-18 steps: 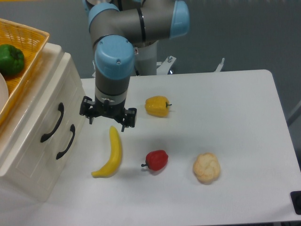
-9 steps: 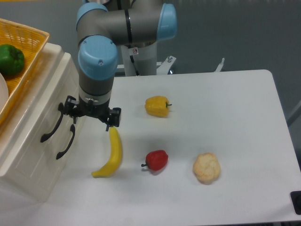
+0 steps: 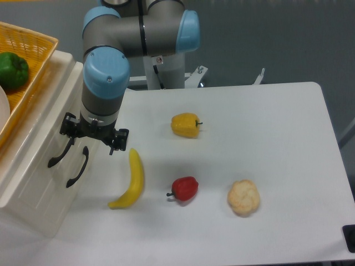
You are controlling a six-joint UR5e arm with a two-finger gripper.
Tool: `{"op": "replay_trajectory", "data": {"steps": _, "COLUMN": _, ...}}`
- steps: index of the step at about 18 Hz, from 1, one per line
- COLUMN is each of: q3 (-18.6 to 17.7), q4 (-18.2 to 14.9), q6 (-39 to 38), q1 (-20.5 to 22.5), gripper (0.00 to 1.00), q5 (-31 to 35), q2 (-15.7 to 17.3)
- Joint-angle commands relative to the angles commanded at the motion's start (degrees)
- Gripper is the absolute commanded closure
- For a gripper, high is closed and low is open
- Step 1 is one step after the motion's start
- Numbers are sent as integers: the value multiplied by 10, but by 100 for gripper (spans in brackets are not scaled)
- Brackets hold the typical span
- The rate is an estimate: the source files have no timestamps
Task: Slide open the top white drawer
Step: 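Lower the gripper and hook the black handle of the upper drawer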
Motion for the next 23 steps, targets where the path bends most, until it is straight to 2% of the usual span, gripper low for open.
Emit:
{"op": "replay_trajectory", "data": {"steps": 8, "q3": -1, "q4": -2, "q6": 6, "q1": -16, "gripper": 0, "q5": 3, "q2": -5}}
{"op": "replay_trajectory", "data": {"steps": 23, "q3": -4, "q4": -2, "q6": 11, "q1": -17, "gripper": 0, "q5": 5, "q2": -19}}
